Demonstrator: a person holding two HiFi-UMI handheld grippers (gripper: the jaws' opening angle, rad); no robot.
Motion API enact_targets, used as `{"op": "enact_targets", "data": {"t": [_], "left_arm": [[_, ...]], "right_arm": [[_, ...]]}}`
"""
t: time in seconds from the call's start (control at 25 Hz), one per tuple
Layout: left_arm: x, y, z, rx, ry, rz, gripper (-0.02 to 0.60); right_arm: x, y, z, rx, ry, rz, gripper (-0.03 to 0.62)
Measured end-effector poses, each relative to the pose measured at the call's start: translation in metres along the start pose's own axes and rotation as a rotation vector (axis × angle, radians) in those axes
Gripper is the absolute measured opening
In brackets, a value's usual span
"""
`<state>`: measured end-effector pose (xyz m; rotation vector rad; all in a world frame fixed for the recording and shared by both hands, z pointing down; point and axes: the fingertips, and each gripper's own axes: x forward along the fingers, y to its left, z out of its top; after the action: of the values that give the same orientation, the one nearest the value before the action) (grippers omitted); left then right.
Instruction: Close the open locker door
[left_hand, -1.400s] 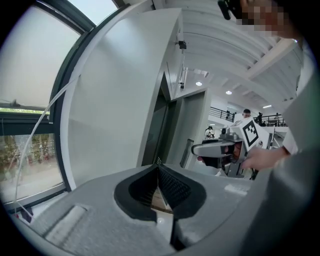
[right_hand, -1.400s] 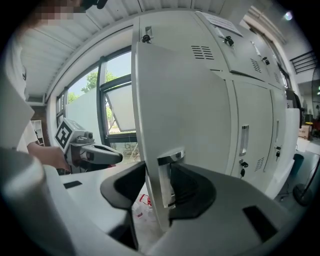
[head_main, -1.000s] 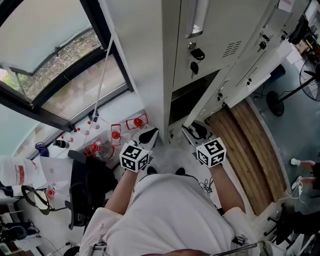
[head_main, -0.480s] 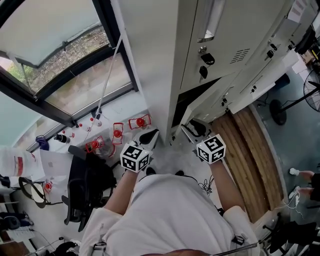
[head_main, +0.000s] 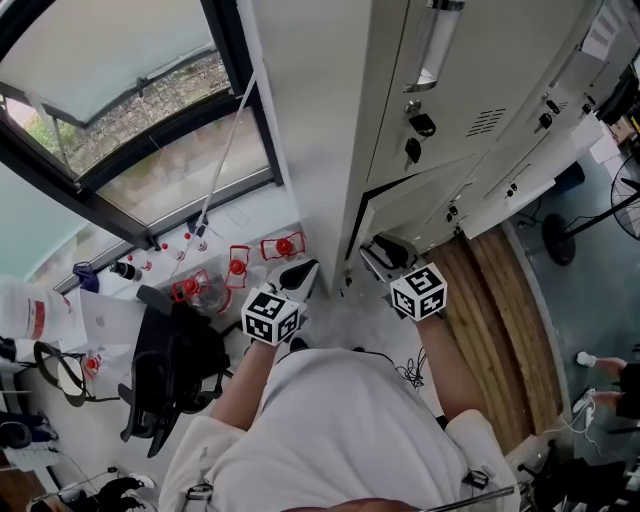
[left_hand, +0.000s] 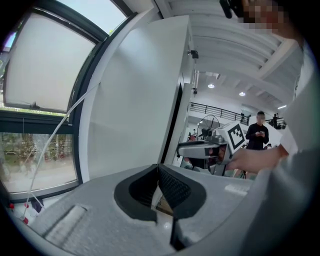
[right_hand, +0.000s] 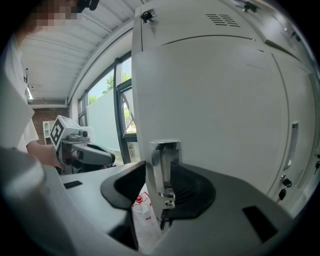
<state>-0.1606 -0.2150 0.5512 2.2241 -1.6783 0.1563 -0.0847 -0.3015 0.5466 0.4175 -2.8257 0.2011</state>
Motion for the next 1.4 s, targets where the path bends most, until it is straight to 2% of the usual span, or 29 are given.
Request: {"op": "enact_targets", "data": {"t": [0.24,0.48,1.04,1.4], "left_arm": [[-0.003,0.000,-0.001,-0.001,-0.010,0.017,0.015],[-0.004,-0.005,0.002,0.002,-0.016,0.024,0.015],[-0.013,-0.015,0.001,0.002,-0.019,0.044,0.015],[-0.013,-0.019,0.001,0.007,-0.015,0.014,0.015]], "right_arm": [[0.001,-0.023,-0.002,0.027,-0.002,-0.046,0.153],[0.005,-0.025,0.006,-0.007,0.002,-0.049,0.153],[0.009,-0.028,0.008,0.000,-0.004,-0.050,0.149],[-0.012,-0.026,0.003,0.025,0.006,-0.098,0.149]]}}
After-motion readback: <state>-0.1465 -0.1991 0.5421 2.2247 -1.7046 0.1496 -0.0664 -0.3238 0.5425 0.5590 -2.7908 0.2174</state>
